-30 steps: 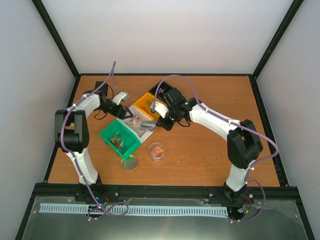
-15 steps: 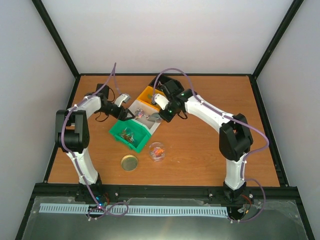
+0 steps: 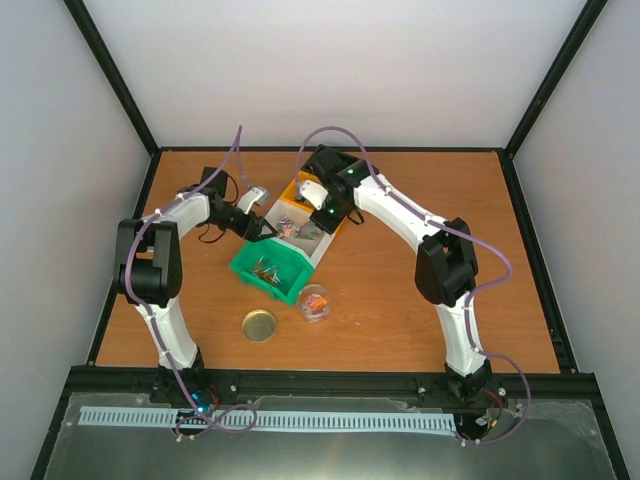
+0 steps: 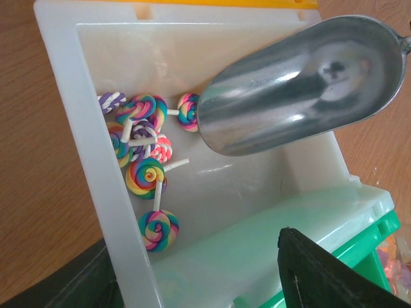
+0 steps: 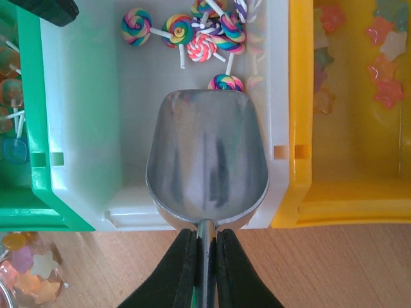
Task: Pack the candies
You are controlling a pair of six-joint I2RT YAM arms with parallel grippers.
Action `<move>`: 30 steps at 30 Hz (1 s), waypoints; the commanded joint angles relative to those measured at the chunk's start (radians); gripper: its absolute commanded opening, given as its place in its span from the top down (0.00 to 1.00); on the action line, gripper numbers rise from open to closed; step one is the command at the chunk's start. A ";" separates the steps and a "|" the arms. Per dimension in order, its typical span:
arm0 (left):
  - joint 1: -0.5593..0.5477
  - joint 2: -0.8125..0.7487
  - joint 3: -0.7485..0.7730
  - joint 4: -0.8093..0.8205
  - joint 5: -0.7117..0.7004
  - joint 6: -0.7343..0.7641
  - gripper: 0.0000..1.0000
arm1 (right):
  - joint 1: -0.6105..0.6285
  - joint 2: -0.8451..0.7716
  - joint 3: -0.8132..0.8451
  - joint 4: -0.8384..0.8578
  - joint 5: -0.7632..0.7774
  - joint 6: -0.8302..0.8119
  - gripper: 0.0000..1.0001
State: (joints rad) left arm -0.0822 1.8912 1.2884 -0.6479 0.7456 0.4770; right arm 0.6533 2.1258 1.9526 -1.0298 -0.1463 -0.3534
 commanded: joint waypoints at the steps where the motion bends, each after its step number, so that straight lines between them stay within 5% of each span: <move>1: -0.034 -0.001 -0.008 -0.005 -0.004 0.012 0.36 | -0.011 0.086 0.043 -0.023 0.080 0.000 0.97; 6: -0.036 0.011 0.004 -0.003 -0.019 0.009 0.37 | -0.011 0.149 0.079 -0.048 0.012 0.008 0.97; 21: -0.033 0.021 0.029 -0.013 -0.016 0.003 0.36 | -0.010 -0.125 0.002 0.038 0.029 -0.047 0.97; 30: -0.033 0.014 0.040 -0.016 -0.028 0.006 0.36 | -0.011 -0.116 -0.019 -0.086 0.059 -0.074 0.97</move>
State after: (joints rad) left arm -0.1043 1.8915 1.2984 -0.6498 0.7258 0.4660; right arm 0.6491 2.0014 1.9568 -1.0431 -0.1120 -0.4084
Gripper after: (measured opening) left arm 0.643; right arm 0.057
